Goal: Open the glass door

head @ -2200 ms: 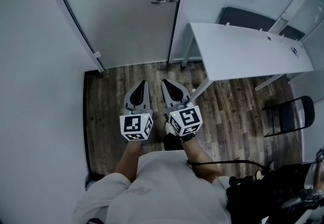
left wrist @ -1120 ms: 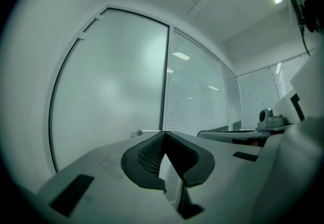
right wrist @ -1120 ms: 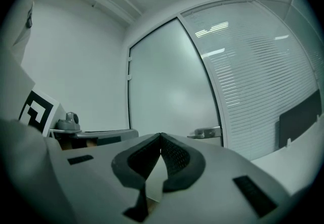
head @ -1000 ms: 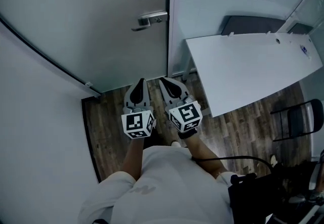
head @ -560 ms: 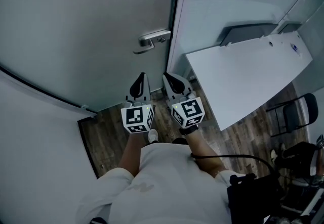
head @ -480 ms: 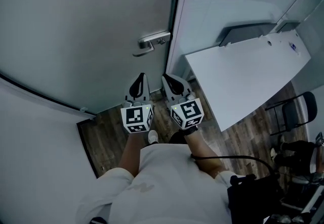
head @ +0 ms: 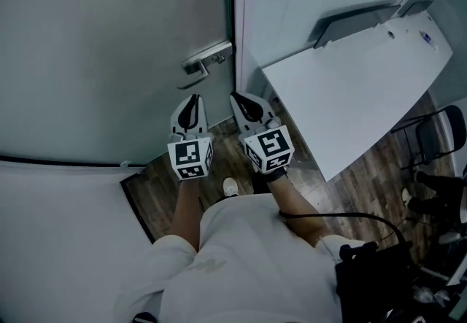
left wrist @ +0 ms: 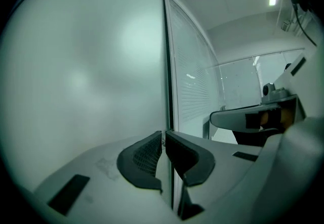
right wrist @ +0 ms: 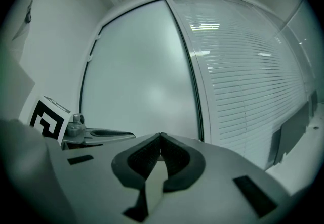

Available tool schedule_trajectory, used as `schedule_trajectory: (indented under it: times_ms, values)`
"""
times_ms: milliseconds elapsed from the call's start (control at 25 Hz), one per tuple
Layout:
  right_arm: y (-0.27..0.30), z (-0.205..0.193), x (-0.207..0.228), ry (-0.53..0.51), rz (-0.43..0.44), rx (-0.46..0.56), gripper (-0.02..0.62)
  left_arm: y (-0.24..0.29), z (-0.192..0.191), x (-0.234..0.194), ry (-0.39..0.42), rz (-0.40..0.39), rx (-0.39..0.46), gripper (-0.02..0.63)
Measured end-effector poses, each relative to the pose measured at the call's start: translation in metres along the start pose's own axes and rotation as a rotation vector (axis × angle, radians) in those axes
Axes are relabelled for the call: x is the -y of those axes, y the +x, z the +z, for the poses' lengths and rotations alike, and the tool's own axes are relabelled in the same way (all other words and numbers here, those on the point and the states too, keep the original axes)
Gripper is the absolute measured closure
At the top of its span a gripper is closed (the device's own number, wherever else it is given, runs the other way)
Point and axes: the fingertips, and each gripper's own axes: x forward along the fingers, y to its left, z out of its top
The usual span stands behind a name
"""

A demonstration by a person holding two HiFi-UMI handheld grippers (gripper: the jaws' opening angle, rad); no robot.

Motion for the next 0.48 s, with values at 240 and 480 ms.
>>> schedule_trajectory:
  times_ms: [240, 480]
  values:
    - [0.01, -0.018, 0.027, 0.048, 0.021, -0.055, 0.592, 0.039, -0.035, -0.004, 0.189, -0.005, -0.184, 0.598]
    - [0.021, -0.032, 0.042, 0.065, 0.031, -0.08, 0.592, 0.077, -0.093, -0.02, 0.516, -0.099, -0.434, 0.474]
